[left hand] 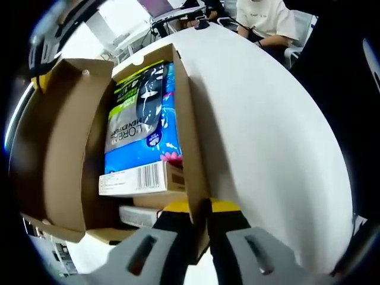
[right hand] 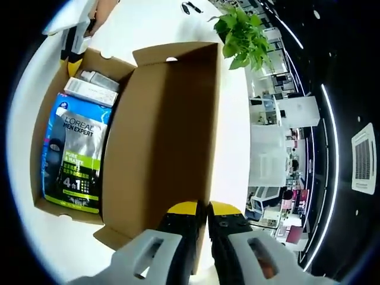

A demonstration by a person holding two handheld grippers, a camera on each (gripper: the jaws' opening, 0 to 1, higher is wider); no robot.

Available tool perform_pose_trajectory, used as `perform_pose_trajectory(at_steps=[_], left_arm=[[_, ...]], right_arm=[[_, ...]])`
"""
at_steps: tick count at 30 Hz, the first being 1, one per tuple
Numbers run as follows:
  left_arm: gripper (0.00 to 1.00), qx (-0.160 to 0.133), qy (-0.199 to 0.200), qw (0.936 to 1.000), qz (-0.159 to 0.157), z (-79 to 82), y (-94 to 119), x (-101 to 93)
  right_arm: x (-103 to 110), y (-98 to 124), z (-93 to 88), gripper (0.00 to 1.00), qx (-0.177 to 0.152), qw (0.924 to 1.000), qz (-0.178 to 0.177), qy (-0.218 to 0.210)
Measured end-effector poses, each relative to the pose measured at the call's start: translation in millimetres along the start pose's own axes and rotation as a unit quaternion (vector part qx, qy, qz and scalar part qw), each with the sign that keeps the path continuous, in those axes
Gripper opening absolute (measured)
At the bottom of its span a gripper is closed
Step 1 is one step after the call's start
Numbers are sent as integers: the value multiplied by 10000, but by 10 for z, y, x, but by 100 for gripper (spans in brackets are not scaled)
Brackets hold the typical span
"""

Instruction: Operate the shoe box by opening the lid, removing the specified soft item, and placing it in the target area until the item is outside and the box remains undamaged.

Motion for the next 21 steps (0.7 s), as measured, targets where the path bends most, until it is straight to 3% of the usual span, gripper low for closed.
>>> perform_pose_trajectory(at_steps=[21], left_arm=[[7, -22, 15, 10000, -8, 13, -7, -16]], right_arm=[[-25, -235, -57, 4, 16, 9993, 359, -92]])
Point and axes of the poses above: the point that each gripper's makers call its tool centre point, and the gripper's own axes: y roughly backward along the fingers, x roughly to its left, z roughly out of its top, the point moved 2 cm from there along y, roughly backward along the fingers, and after that the axes turned 7 degrees about y, right-handed, at the moved point
